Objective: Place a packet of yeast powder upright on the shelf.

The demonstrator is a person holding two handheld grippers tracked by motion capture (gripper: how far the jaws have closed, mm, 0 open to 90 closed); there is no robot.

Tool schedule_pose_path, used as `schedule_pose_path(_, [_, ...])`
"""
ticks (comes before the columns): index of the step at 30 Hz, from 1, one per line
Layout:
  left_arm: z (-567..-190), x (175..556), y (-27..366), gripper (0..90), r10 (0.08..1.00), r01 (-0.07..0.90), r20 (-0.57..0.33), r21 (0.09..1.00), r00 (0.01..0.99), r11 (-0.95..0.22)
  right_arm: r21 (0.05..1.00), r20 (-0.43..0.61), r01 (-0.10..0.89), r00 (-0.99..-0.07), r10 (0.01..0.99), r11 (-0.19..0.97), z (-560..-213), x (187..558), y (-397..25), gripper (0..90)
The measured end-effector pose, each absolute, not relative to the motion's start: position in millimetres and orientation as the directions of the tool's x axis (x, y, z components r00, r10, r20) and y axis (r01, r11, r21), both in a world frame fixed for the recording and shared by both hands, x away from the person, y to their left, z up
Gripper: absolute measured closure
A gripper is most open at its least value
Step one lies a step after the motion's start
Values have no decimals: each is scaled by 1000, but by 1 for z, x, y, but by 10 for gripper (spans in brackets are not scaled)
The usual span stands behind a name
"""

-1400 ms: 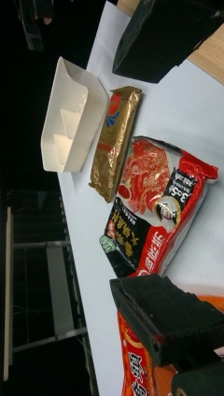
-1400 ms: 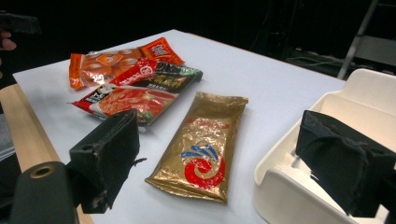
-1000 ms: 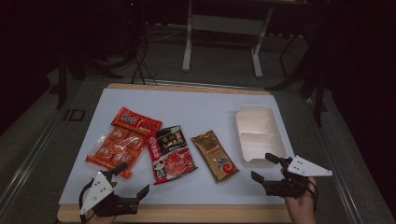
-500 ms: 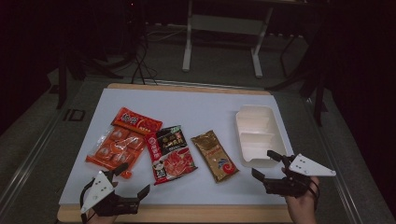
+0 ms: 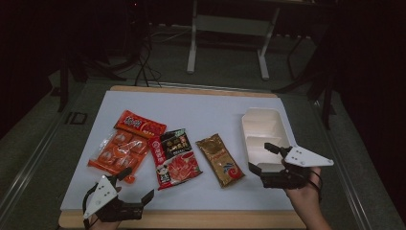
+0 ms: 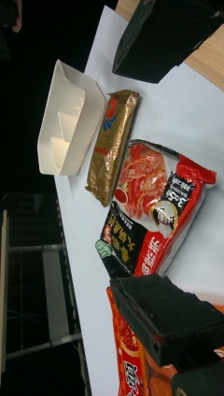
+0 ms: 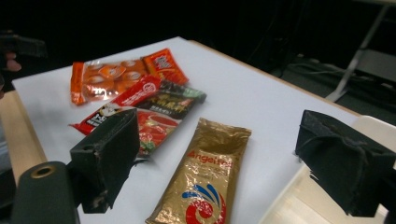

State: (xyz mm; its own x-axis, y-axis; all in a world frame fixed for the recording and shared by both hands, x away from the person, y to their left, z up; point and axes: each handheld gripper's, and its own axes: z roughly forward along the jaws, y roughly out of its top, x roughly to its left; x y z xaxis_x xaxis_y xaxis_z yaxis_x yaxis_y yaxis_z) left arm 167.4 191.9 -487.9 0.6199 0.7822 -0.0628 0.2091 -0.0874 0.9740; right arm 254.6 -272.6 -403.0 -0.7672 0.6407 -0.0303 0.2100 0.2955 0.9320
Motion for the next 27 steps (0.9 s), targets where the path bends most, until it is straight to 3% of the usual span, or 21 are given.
schedule_pose_path(14, [-489,168,192,18,781,214,-68,973,621,-86,927,-40,180,-825,564,329,-388,294,-241,164])
schedule_pose_path(21, [-489,168,193,19,781,217,-72,973,620,-82,905,-29,220,-823,568,365,-394,319,-223,131])
schedule_pose_path(27, [-490,169,193,19,779,221,-77,972,622,-80,884,45,283,-843,536,371,-400,341,-214,121])
